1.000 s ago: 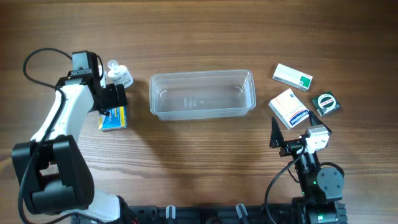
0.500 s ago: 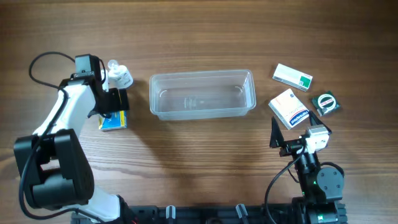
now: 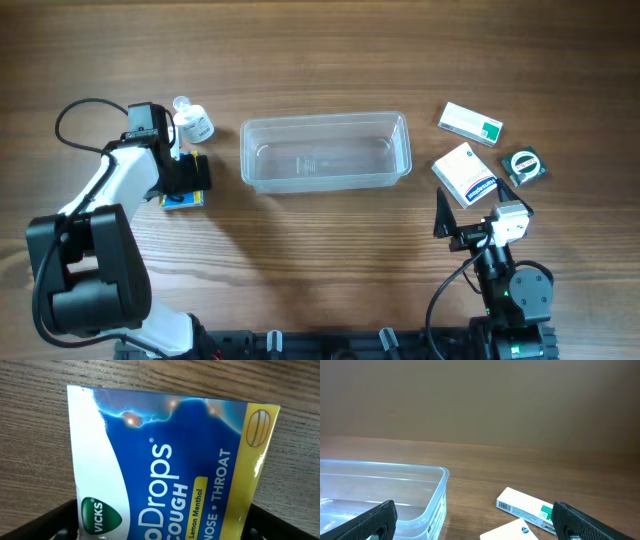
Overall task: Pack container
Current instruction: 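Close the left gripper on the VapoDrops box and lift it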
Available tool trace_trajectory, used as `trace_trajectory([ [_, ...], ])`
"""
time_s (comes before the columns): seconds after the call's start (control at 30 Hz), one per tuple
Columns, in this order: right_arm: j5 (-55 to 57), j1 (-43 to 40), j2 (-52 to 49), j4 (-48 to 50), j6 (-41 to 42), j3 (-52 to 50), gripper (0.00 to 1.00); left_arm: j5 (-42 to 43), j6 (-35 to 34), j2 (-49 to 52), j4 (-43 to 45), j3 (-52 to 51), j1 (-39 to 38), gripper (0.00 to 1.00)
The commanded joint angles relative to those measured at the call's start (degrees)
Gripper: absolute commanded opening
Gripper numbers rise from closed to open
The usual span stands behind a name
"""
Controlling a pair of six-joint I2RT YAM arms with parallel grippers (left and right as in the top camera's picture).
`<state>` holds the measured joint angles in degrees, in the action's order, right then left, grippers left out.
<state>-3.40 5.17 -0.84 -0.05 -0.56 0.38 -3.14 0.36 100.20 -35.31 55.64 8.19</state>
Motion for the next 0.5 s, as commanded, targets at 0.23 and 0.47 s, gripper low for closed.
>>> trace_trajectory([
  [0.23, -0.5, 0.0, 0.3, 0.2, -0.6, -0.1, 1.00, 0.7, 0.9, 0.5, 0.2, -0.3, -0.3, 0.80],
  [0.47, -0.5, 0.0, 0.3, 0.2, -0.5, -0.1, 1.00, 0.7, 0.9, -1.1, -2.2, -0.1, -0.3, 0.80],
])
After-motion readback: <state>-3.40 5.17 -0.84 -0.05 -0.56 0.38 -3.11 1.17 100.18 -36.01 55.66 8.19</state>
